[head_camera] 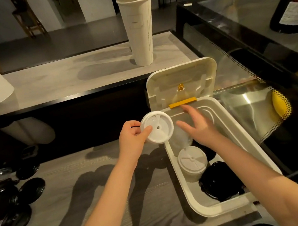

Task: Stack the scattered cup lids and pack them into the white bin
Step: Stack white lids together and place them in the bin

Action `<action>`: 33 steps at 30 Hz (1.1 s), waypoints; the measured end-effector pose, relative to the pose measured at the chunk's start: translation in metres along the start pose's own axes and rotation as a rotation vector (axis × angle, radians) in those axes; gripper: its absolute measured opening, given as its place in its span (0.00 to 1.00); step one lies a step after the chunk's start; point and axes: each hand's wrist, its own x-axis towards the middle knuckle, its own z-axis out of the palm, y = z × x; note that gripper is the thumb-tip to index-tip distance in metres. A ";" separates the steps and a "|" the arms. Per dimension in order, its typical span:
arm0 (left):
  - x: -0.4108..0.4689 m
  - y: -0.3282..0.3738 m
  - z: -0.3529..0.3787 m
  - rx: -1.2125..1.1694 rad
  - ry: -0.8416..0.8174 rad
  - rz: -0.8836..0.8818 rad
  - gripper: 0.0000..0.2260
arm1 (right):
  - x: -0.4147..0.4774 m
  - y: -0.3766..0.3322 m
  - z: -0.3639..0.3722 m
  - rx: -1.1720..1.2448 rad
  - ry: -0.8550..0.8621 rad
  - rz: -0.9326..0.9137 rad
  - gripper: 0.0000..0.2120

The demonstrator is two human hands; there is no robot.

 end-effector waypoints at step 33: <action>-0.022 -0.022 0.021 0.966 -0.432 0.303 0.29 | -0.042 0.025 0.005 -0.689 -0.550 -0.032 0.28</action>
